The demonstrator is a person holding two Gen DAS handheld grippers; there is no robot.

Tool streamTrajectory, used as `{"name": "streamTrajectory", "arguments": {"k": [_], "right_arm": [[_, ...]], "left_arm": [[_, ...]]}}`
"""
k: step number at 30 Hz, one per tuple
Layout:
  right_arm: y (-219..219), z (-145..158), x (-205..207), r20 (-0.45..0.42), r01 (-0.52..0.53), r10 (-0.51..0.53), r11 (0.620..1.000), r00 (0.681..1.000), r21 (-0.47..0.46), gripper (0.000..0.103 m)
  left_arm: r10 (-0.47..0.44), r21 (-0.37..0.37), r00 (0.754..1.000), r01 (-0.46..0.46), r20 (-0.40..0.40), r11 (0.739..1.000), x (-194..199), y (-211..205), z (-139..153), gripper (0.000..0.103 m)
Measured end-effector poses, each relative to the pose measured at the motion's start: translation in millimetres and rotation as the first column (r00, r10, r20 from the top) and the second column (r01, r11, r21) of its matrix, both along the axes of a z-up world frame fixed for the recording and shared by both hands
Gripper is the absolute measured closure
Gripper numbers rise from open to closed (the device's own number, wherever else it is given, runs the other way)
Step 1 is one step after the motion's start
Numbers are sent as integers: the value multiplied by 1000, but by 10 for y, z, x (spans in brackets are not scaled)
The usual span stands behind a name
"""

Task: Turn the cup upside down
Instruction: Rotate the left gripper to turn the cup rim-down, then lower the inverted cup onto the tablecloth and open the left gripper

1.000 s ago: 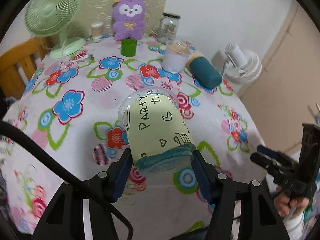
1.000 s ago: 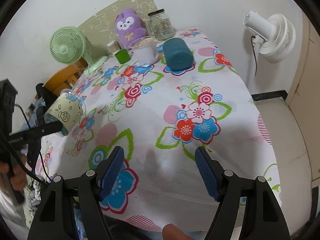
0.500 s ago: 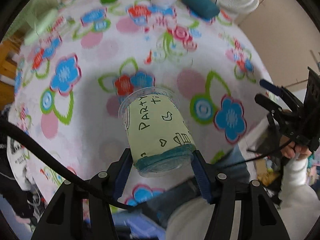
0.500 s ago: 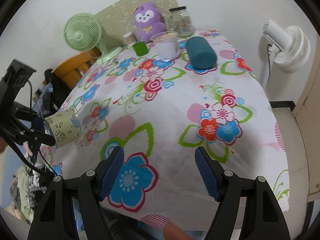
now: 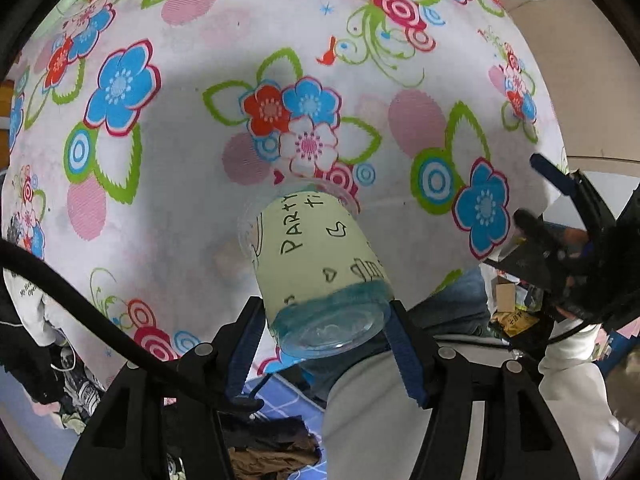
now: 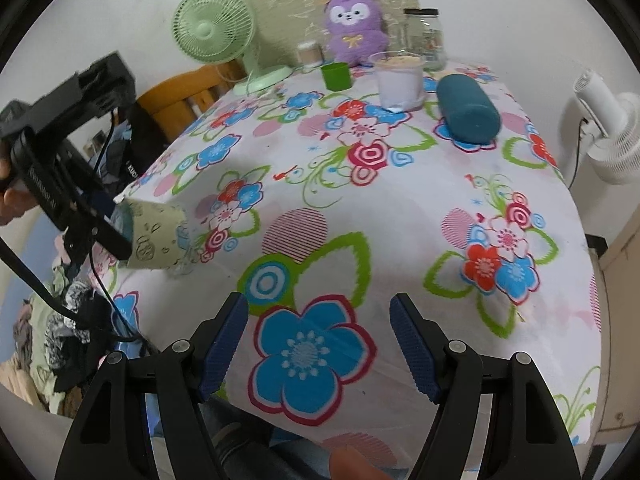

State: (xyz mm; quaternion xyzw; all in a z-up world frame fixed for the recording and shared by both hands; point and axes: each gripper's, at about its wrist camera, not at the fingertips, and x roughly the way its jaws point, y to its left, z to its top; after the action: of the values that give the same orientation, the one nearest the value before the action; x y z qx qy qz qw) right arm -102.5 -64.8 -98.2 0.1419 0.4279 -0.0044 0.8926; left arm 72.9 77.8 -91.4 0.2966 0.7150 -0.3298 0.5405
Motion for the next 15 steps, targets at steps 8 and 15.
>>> {"name": "streamTrajectory", "arguments": {"k": [8,15], "right_arm": [[43,60,116,13,-7,7,1000,1000,-9,27],[88,144,192,20,10,-10,1000,1000,-28,27]], "left_arm": [[17,-36,1000,-17,1,999,42,-15,-11,28],[43,-87,999,-42,15,995,114,37,84,22]]}}
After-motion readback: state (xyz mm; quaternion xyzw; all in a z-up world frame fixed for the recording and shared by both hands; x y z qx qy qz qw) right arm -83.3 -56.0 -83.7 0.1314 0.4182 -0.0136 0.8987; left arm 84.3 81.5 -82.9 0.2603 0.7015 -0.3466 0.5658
